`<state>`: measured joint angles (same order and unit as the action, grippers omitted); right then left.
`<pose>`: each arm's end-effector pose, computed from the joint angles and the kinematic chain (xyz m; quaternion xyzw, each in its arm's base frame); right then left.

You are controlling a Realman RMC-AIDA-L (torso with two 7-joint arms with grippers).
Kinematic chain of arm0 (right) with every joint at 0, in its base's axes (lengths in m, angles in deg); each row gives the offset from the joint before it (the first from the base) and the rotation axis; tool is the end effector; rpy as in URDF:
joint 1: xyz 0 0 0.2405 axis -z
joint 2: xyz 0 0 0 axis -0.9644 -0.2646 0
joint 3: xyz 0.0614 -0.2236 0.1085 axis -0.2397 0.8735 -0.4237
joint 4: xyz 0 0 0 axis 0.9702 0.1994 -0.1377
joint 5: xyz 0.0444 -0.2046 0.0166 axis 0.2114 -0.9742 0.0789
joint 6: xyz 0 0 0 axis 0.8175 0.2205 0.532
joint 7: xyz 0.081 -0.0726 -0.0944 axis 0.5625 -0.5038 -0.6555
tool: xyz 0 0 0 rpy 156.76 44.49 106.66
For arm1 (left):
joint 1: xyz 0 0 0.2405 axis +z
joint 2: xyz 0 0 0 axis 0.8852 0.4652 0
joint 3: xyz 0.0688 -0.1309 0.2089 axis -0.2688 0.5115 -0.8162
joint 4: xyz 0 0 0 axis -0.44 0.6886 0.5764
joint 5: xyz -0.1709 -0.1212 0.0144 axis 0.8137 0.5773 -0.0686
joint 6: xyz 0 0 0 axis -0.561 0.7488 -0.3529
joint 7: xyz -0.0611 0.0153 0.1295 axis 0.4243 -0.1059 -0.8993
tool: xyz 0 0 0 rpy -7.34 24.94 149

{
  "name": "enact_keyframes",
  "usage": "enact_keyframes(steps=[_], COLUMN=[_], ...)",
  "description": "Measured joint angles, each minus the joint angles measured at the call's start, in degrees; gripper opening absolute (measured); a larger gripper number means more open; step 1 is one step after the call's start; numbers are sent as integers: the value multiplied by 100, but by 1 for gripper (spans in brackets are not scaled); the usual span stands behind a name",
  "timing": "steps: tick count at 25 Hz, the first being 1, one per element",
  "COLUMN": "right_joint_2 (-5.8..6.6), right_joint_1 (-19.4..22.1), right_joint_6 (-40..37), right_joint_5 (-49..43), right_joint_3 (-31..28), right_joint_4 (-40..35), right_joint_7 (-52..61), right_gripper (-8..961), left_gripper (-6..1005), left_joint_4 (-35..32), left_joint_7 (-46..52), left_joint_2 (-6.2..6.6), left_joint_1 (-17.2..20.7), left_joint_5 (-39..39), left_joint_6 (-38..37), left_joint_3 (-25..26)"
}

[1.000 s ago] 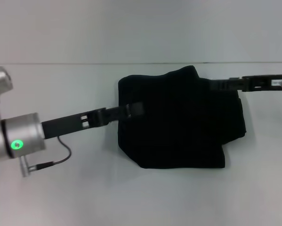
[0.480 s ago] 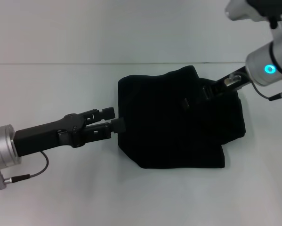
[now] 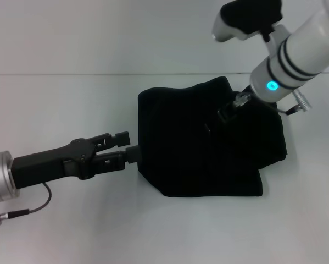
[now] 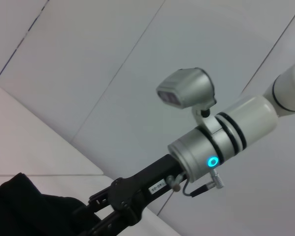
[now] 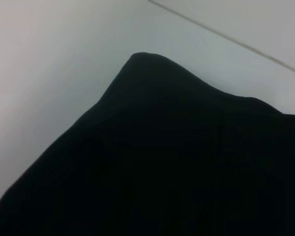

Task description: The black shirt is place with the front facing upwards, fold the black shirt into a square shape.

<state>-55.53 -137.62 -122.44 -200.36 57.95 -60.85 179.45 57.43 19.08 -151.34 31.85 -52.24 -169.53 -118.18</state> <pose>0.1303 0.4509 -0.0426 -0.8756 0.3784 -0.1457 0.2626 -0.2602 0.3086 0.0105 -0.8599 -0.3359 -0.3817 0.0454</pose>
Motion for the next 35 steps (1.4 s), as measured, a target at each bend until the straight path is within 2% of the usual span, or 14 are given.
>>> enact_keyframes(steps=[6,15,21,27,32,35], right_joint_2=[3,-14,-35,-48,-47,-47], right_joint_1=[-200,-210,-228,-237,-223,-225], right_joint_6=[606,1107,1152,1163,1175,1179], right_joint_5=[-13,4,23,24,30,30], right_joint_3=[520,961,1277,1608,1605,1613], right_joint_4=[591,818,876,880,867,876], right_joint_7=[8,-26,-43,5,12,13], right_gripper=[882,883,882,841,629,386], left_gripper=[885,885,885,886,886,886], left_joint_4=[2,38,43,51,53,52], left_joint_7=[-117,-196,-198,-201,-201,-201], left_joint_2=[2,-30,-40,-44,-50,-52], left_joint_1=[50,119,151,160,161,161], left_joint_5=[-7,-12,-12,-12,-11,-11], left_joint_6=[-1,9,-6,-15,-18,-18], left_joint_3=[-10,-11,-11,-11,-11,-11])
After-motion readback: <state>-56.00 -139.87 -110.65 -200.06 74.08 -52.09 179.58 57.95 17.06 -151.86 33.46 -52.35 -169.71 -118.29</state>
